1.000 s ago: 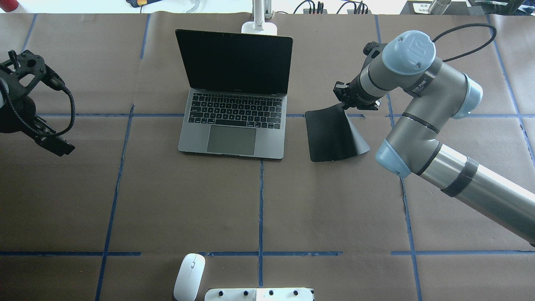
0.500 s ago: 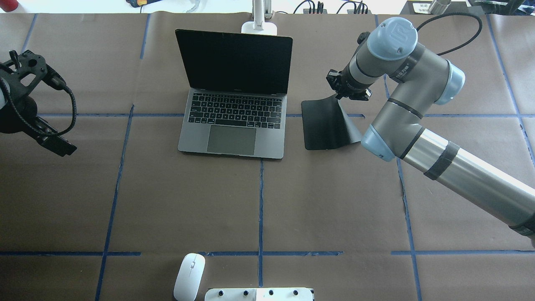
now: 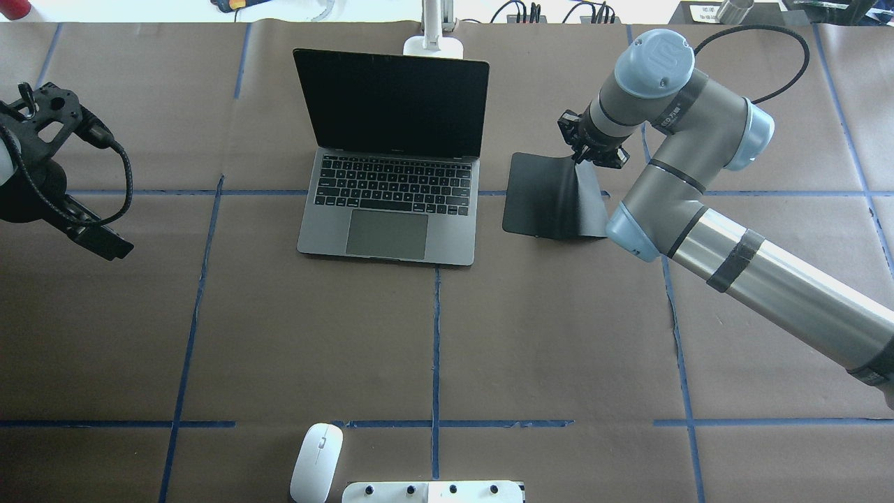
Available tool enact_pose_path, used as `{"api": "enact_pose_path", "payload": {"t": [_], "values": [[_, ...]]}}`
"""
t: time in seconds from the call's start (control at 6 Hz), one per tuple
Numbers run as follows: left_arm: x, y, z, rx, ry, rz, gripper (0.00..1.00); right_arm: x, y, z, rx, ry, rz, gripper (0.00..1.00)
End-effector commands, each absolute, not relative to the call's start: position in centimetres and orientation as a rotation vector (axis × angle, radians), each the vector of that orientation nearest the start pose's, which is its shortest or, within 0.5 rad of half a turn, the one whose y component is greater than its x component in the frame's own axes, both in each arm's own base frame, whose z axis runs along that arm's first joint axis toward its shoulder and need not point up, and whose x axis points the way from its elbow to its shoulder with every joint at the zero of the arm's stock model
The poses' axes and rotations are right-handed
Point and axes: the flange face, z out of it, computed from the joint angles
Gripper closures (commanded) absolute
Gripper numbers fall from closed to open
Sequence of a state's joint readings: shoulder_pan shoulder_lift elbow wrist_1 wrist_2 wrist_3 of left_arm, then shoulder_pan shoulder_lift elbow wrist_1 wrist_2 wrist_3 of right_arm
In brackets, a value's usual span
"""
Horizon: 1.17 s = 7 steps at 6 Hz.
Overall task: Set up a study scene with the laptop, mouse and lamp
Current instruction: 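Drag the mouse pad with the right gripper beside the laptop, then release the pad and withdraw the right gripper while the left reaches for the mouse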
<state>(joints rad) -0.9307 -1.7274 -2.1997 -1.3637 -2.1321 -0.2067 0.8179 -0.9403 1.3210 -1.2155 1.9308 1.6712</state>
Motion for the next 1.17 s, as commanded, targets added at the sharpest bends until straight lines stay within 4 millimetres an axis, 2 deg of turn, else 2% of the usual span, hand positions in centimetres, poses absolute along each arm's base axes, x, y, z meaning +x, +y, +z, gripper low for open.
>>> {"api": "enact_pose_path", "payload": {"t": [0.0,0.17,0.5,0.67,1.0], "values": [[21.9,-42.7,32.0,0.294,0.739,0.574,0.0,-44.2,-61.3,35.7,-0.049,-0.83,0.682,0.0],[21.8,-42.8,32.0,0.291,0.741,0.561,0.0,-43.1,-61.6,35.0,-0.035,-0.846,0.604,0.0],[21.9,-42.4,31.3,0.259,0.764,0.448,0.0,-37.4,-61.6,36.5,-0.065,-0.888,0.524,0.0],[23.3,-41.1,30.6,0.23,0.79,0.389,0.0,-34.4,-60.6,37.9,-0.043,-0.904,0.437,0.0],[27.4,-38.3,29.4,0.195,0.833,0.306,0.0,-29.4,-57.1,40.0,0.026,-0.903,0.301,0.0]]}}
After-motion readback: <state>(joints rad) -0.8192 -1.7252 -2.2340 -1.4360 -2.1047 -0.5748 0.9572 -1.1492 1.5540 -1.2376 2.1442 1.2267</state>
